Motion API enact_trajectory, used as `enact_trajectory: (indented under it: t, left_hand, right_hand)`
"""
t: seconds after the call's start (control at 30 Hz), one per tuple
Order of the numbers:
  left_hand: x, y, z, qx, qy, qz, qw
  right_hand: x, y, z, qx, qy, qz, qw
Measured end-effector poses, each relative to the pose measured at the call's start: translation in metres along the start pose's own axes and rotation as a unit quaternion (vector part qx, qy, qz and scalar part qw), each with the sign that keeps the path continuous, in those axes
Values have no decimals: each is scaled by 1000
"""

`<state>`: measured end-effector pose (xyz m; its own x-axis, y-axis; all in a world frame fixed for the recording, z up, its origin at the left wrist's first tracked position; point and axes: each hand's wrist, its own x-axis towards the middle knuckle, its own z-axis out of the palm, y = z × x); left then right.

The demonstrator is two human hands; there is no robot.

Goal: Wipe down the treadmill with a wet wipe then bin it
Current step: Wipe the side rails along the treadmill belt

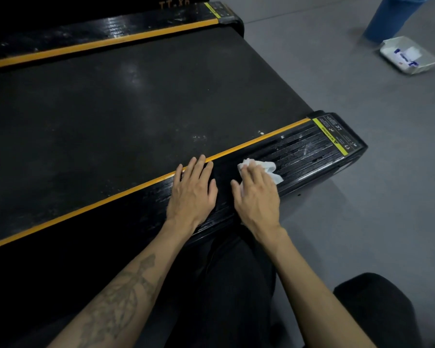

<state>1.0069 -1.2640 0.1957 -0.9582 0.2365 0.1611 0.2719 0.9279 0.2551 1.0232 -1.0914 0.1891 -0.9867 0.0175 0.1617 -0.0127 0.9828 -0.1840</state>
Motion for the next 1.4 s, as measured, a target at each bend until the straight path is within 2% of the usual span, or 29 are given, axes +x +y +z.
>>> enact_trajectory:
  t: [0.13,0.3,0.5,0.67,0.83,1.0,1.2,1.33,1.4]
  left_hand:
    - [1,0,-1,2,2,19,1000]
    - [-1,-1,-1,-5,5,47,999]
    - [1,0,-1,-10,9,37,999]
    - [1,0,-1,-15,19,40,999]
    - [2,1,1,-12,28,50,998]
    - [2,0,3,-9,23,95,995]
    - [4,3,4,-8,20,82,996]
    - [4,11,5,-4,13,57,998]
    - [3,16,7,-2,10,42,999]
  right_hand:
    - [10,12,0,27,21,-50,998]
    - [-1,6,0,31,30,28,999]
    - [5,12,1,16,15,-46,999]
    - [-10,13,-6,29,37,29,998]
    - [1,16,-2,23,29,-36,999]
    - [-10,19,-5,9,44,21,999]
    - [-1,22,-3,16,34,-30,999]
    - [-10,21,-8,7,39,20,999]
    - [-21,10,-5,1,35,17,999]
